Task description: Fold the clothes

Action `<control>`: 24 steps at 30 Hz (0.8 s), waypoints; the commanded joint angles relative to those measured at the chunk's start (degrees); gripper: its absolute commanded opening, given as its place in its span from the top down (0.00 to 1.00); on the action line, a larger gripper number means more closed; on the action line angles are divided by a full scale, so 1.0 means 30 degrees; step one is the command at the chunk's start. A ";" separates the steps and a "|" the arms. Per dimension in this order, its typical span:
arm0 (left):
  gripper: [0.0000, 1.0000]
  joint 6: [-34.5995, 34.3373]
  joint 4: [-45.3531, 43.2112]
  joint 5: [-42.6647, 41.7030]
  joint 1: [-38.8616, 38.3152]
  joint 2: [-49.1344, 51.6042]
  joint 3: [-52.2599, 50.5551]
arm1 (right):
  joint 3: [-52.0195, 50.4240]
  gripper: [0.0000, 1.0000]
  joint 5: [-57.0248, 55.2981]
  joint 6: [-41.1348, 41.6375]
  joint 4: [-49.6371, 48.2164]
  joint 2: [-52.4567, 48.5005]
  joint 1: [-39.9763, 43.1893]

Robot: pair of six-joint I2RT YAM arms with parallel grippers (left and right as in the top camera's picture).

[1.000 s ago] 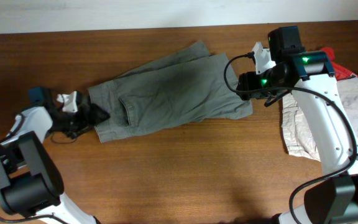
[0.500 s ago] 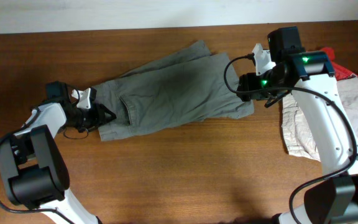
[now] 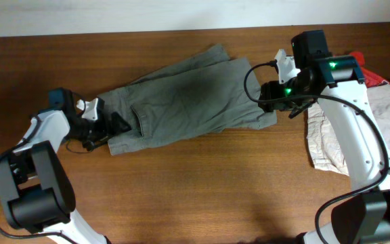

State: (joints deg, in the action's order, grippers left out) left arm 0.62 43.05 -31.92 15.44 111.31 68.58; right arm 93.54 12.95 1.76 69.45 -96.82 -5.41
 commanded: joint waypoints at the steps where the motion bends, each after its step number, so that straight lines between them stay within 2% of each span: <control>1: 0.01 0.1676 0.0284 0.1996 0.1246 0.1056 -0.0903 | 0.0000 0.38 0.0095 0.0117 0.0138 0.0000 -0.0036; 3: 0.01 0.3381 0.0350 0.0670 0.1967 0.1056 -0.0911 | 0.0000 0.38 0.0095 0.0117 0.0138 0.0000 -0.0036; 7: 0.01 0.4743 0.0503 0.0029 0.3067 0.1282 -0.0940 | 0.0000 0.39 0.0095 0.0117 0.0109 0.0000 -0.0036; 10: 0.01 0.6295 0.0678 -0.1508 0.2965 0.2069 -0.0940 | 0.0000 0.38 0.0095 0.0117 0.0066 0.0000 -0.0036; 17: 0.01 0.6411 -0.0066 -0.2594 0.1180 0.4437 -0.0940 | 0.0000 0.39 0.0102 0.0124 0.0153 0.0000 -0.0036; 24: 0.01 0.6390 -0.0408 -0.2958 0.0532 0.4779 -0.0933 | 0.0000 0.39 0.0095 0.0117 0.0153 0.0000 -0.0029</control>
State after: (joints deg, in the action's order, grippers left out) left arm 19.49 41.52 -52.62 18.33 118.56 69.78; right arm 93.51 12.95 1.76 69.89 -96.82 -5.41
